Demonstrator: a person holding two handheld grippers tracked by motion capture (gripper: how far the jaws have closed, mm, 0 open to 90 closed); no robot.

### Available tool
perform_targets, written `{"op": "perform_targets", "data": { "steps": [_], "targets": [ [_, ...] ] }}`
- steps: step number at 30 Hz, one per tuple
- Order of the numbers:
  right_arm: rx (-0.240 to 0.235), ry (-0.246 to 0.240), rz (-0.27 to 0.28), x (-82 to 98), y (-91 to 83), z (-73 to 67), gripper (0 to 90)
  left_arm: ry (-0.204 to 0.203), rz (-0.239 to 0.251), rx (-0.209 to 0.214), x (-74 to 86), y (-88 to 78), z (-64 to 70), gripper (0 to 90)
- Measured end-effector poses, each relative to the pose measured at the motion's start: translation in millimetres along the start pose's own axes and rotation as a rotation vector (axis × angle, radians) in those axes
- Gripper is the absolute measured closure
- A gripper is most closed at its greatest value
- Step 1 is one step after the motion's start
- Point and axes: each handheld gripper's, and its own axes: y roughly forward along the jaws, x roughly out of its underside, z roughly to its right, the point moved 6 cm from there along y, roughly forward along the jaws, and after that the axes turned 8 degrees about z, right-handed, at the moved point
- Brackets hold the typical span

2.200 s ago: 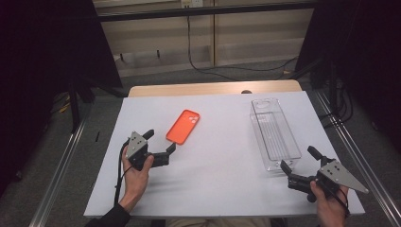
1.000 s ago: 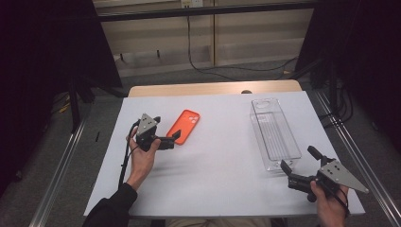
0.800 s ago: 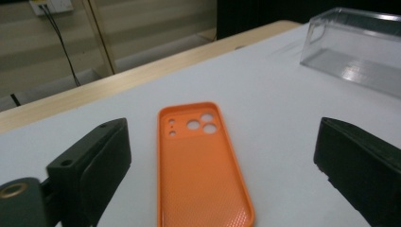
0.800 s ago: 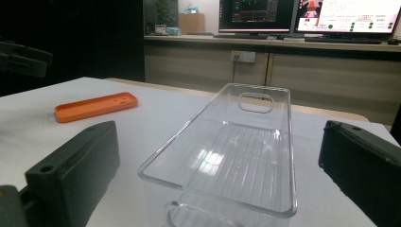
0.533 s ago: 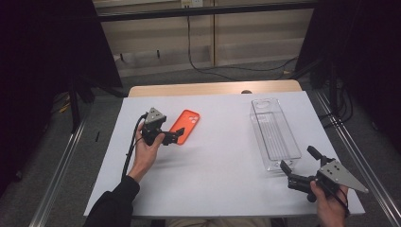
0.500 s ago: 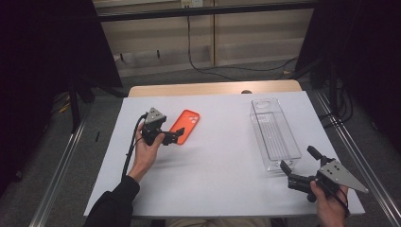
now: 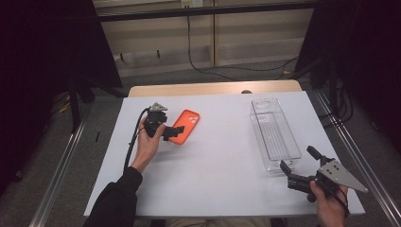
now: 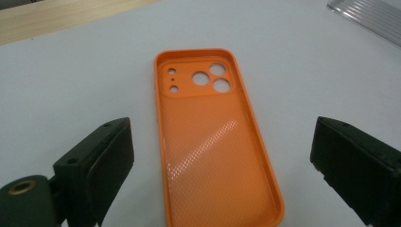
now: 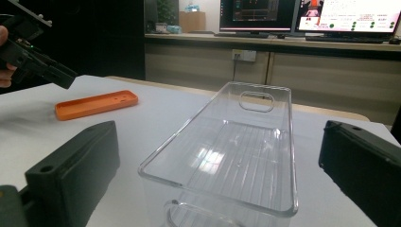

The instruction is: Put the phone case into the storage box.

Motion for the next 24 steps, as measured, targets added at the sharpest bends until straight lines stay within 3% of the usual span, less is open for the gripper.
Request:
{"op": "perform_targets", "data": {
  "steps": [9,11,12,16,18,24],
  "targets": [
    [-0.001,-0.003,0.003,-0.2,0.1,-0.2,0.0,0.014,-0.108,0.009,0.2,12.9,-3.0,5.8],
    [-0.001,-0.003,-0.001,0.1,0.0,0.1,0.0,0.038,-0.124,0.025,0.4,15.8,-2.7,5.2],
    [0.0,-0.004,0.0,0.2,0.2,0.2,0.0,0.025,-0.126,0.031,0.6,18.4,-1.7,4.7],
    [-0.001,-0.003,0.0,0.2,0.2,0.0,0.0,0.048,-0.175,0.009,1.8,27.2,-1.3,4.4],
    [-0.002,-0.003,-0.001,0.2,0.2,0.0,0.0,0.058,-0.2,0.025,3.1,31.9,0.4,4.7],
    [-0.006,-0.003,0.001,0.2,0.2,-0.3,0.0,0.053,-0.223,0.03,1.0,42.4,0.2,4.3]
  ]
}}
